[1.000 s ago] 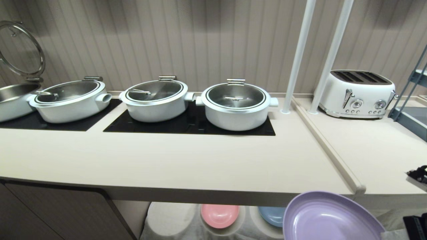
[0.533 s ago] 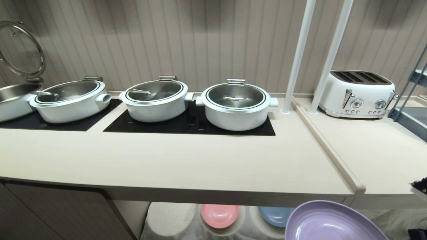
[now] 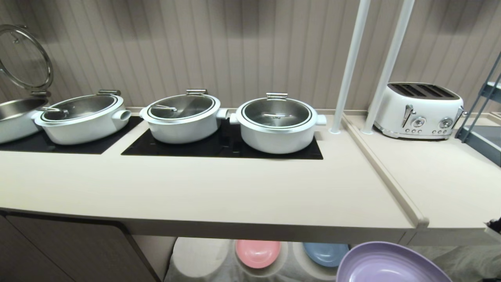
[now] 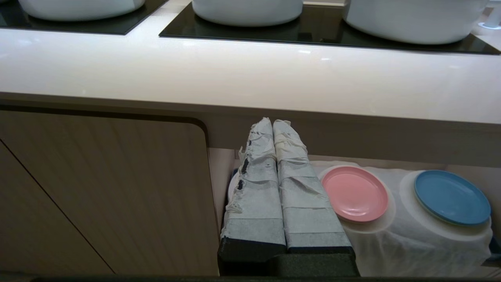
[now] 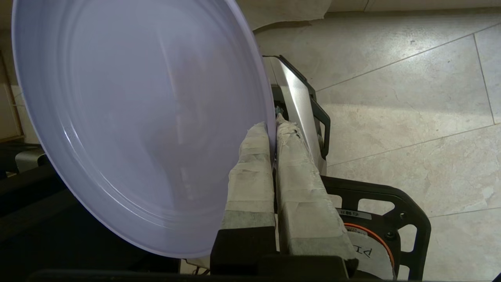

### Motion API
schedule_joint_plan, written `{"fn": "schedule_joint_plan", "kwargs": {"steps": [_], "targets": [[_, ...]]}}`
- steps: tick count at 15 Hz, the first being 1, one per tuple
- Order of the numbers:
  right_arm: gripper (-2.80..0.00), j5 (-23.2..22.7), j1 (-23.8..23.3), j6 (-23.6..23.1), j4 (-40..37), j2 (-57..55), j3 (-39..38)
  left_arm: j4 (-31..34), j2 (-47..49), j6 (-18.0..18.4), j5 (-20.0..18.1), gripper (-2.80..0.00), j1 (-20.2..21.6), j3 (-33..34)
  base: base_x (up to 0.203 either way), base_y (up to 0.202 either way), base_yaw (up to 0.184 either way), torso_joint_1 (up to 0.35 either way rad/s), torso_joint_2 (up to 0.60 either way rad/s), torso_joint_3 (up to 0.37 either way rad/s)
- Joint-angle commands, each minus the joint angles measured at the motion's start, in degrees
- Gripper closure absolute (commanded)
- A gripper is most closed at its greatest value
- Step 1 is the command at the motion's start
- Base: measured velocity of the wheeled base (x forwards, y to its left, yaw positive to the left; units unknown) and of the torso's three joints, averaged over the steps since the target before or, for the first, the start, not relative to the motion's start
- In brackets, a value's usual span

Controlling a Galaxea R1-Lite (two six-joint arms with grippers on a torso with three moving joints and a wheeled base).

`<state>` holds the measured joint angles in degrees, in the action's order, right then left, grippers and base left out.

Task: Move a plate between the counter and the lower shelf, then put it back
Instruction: Put the plate in the cupboard

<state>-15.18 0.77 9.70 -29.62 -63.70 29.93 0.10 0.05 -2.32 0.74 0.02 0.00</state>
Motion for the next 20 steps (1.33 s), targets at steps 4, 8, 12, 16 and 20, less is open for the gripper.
{"fn": "schedule_joint_plan", "kwargs": {"steps": [4,8,12,16,20], "targets": [[0.00,-0.2,0.0,0.1,-0.1,0.1,0.2,0.0,0.0,-0.1,0.0,0.00,0.0,0.0,0.000,0.000,0.000,0.000,0.00,0.000],[0.00,-0.3,0.0,0.1,-0.1,0.2,0.4,0.0,0.0,-0.1,0.0,0.00,0.1,0.0,0.000,0.000,0.000,0.000,0.00,0.000],[0.00,-1.5,0.0,0.1,0.0,0.1,0.3,0.0,0.0,-0.1,0.0,0.00,0.0,0.0,0.000,0.000,0.000,0.000,0.00,0.000],[0.00,-2.6,0.0,0.1,0.0,-0.3,0.2,0.0,0.0,-0.1,0.0,0.00,0.0,0.0,0.000,0.000,0.000,0.000,0.00,0.000],[0.00,-2.7,0.0,0.1,0.4,-0.9,0.1,0.0,0.0,-0.1,0.0,0.00,0.1,0.0,0.000,0.000,0.000,0.000,0.00,0.000]]}}
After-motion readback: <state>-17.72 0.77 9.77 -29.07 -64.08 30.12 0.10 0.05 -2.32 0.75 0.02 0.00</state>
